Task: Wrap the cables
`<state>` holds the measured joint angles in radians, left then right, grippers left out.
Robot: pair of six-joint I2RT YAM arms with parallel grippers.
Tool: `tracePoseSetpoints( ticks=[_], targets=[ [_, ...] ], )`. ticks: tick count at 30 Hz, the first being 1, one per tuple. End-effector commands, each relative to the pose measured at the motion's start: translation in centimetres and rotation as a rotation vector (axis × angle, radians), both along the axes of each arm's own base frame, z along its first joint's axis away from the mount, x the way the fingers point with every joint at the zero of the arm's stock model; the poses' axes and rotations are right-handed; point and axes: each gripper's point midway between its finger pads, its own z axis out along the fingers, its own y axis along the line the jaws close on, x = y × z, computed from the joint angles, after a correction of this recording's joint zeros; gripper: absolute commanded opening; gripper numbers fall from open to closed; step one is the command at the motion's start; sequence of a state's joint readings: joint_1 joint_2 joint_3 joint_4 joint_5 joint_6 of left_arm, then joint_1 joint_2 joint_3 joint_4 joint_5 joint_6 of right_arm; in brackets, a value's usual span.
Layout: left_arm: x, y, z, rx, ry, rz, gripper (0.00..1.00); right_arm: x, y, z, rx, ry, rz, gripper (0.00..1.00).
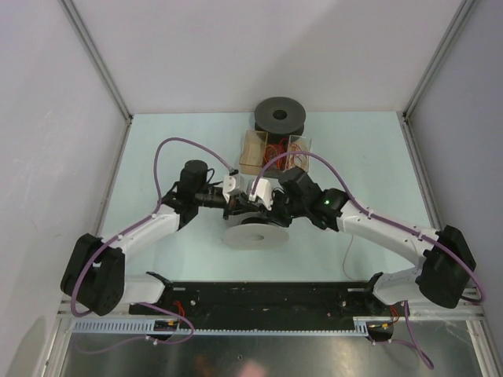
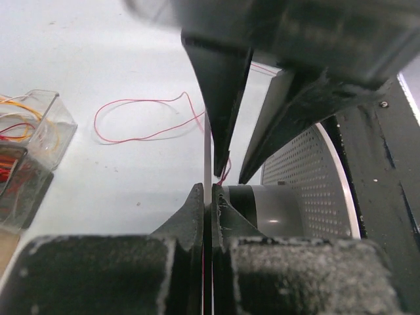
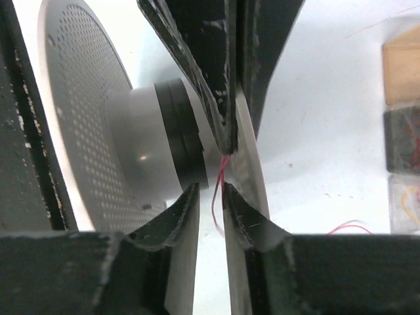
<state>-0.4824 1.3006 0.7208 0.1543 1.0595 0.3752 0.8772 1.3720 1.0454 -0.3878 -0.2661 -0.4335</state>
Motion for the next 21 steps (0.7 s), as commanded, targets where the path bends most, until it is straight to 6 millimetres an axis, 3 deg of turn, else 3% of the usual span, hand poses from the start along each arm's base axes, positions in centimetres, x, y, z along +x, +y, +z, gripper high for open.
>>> tracePoseSetpoints(
  ticks=[1, 12, 17, 21],
  targets=[
    [-0.1, 0.1, 1.9, -0.031, -0.106, 0.002, 0.00, 0.7, -1.0, 3.5, 0.045, -0.062, -0.055, 0.31],
    [-0.2, 0.3, 3.0, -0.051, -0.137, -0.018, 0.00, 1.0, -5.1, 5.1, 0.030, -0.073, -0.112, 0.56],
    [0.6, 1.1, 5.2, -0.078, -0.158, 0.010, 0.00, 2.8, -8.4, 6.2, 0.094, -0.038, -0.142, 0.79],
    [0.6, 1.9, 7.8, -0.097, -0.247, 0.021, 0.00, 3.6, -10.8, 6.6, 0.142, -0.075, -0.121, 0.88]
  ],
)
